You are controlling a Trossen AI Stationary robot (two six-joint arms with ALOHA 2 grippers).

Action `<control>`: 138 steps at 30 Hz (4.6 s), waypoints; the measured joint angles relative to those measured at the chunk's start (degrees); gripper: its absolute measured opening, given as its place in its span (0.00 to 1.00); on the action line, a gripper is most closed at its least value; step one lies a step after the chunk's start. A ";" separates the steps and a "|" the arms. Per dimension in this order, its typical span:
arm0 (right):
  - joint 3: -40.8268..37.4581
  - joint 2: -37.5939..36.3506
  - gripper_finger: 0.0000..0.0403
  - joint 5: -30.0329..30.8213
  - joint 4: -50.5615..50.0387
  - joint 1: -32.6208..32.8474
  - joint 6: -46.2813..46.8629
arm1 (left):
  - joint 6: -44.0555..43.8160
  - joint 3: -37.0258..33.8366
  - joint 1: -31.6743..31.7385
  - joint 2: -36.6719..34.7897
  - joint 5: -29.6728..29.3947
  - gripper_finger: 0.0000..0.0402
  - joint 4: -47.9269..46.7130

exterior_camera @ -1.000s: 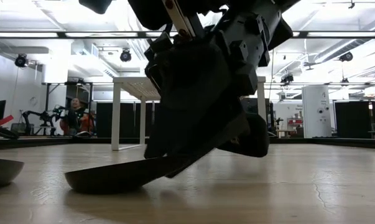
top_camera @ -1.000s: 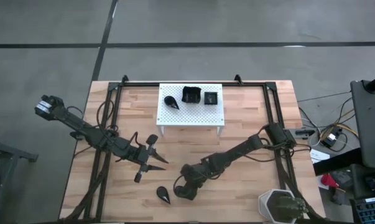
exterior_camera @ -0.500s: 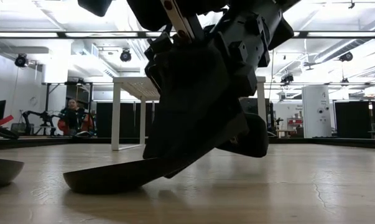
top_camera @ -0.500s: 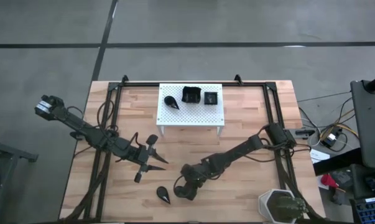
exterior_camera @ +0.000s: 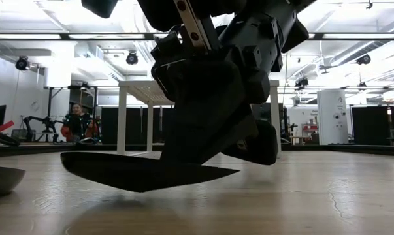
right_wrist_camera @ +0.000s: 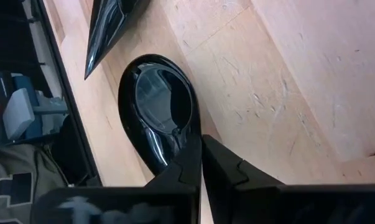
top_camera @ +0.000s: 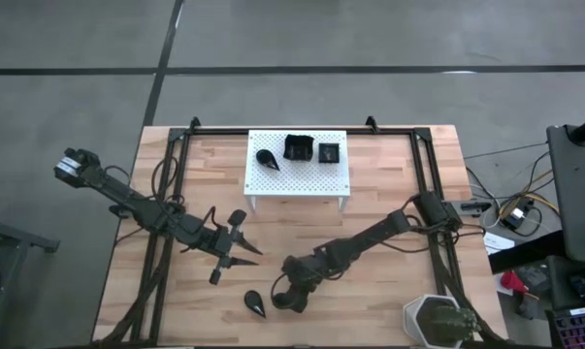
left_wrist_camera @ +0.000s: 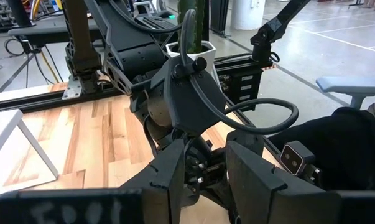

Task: Pick & Place Mini shaped plates
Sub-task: Stack the drop shaped plate on top of the drop shaped plate on the shelf

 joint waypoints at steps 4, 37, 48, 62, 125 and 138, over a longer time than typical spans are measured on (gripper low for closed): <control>0.54 -0.44 0.02 -1.46 -0.16 -1.00 -1.71 | 0.00 -0.02 0.02 0.00 0.44 0.28 -0.02; 11.53 -3.89 0.02 -14.88 -25.24 -10.96 -16.57 | -4.30 1.49 -5.50 0.81 5.90 0.28 -9.28; 11.53 -4.44 0.02 -20.60 -26.30 -11.45 -14.48 | -4.71 1.35 -5.75 0.81 5.69 0.28 -9.68; 11.55 -5.05 0.02 -26.19 -25.87 -16.40 -11.79 | -2.99 5.70 -5.73 10.24 1.95 0.28 -10.79; 11.51 -5.27 0.02 -19.57 -15.63 -16.23 -4.70 | -9.34 18.00 -3.19 20.53 -6.46 0.30 -27.97; 11.51 -5.27 0.02 -19.43 -14.16 -16.73 -3.70 | -10.14 17.78 -2.61 21.24 -6.45 0.30 -27.13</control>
